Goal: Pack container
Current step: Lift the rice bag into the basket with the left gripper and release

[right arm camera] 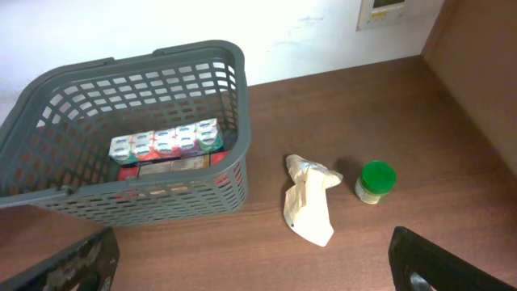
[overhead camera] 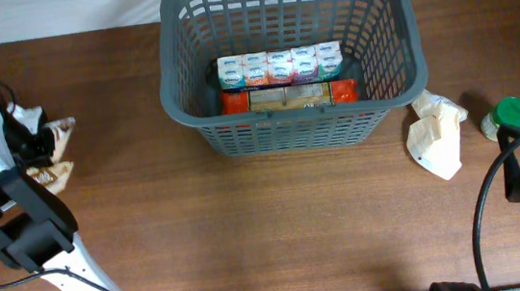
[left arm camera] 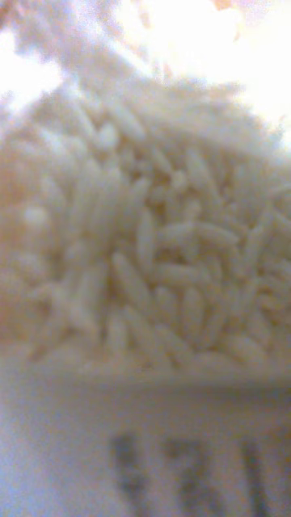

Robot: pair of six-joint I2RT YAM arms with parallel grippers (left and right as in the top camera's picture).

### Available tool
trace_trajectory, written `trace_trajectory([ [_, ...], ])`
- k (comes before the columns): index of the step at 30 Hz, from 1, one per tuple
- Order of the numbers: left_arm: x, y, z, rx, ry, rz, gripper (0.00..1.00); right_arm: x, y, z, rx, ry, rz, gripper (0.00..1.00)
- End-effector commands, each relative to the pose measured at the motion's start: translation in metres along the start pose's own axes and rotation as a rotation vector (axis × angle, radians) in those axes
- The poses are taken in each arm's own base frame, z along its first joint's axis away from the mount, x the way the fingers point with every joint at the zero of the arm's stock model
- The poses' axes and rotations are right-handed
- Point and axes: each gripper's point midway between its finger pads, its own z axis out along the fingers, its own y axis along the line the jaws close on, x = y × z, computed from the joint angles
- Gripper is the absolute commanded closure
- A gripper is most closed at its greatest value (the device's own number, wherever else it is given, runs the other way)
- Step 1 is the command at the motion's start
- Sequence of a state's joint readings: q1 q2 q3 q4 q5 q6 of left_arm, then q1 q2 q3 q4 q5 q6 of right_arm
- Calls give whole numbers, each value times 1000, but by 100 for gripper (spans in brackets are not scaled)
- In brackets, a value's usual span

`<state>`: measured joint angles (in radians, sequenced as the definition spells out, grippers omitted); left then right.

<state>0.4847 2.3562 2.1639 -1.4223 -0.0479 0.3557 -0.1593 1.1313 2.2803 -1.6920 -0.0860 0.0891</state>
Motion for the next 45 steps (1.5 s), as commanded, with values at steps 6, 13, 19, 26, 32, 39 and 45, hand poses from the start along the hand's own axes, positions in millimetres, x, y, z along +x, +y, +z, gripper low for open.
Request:
trace_trajectory([
  [6,-51,-51,-177,-108,-480,186,98,1,-2,0,11,6,-4,1],
  [13,-45,-153,-320,-268,-859,619,98,1,-2,0,11,6,-4,1],
  [19,-5,-279,-377,-358,-1052,1122,98,1,-2,0,11,6,-4,1],
  [26,49,-433,-350,-215,-1109,1677,99,1,-2,0,11,6,-4,1],
  [32,39,-509,-290,-116,-1058,1805,98,1,-2,0,11,5,-4,1],
  [39,35,-580,-150,144,-768,1821,98,1,-2,0,11,6,-4,1],
  [45,39,-596,-113,215,-669,1706,80,1,-2,0,11,5,-4,1],
])
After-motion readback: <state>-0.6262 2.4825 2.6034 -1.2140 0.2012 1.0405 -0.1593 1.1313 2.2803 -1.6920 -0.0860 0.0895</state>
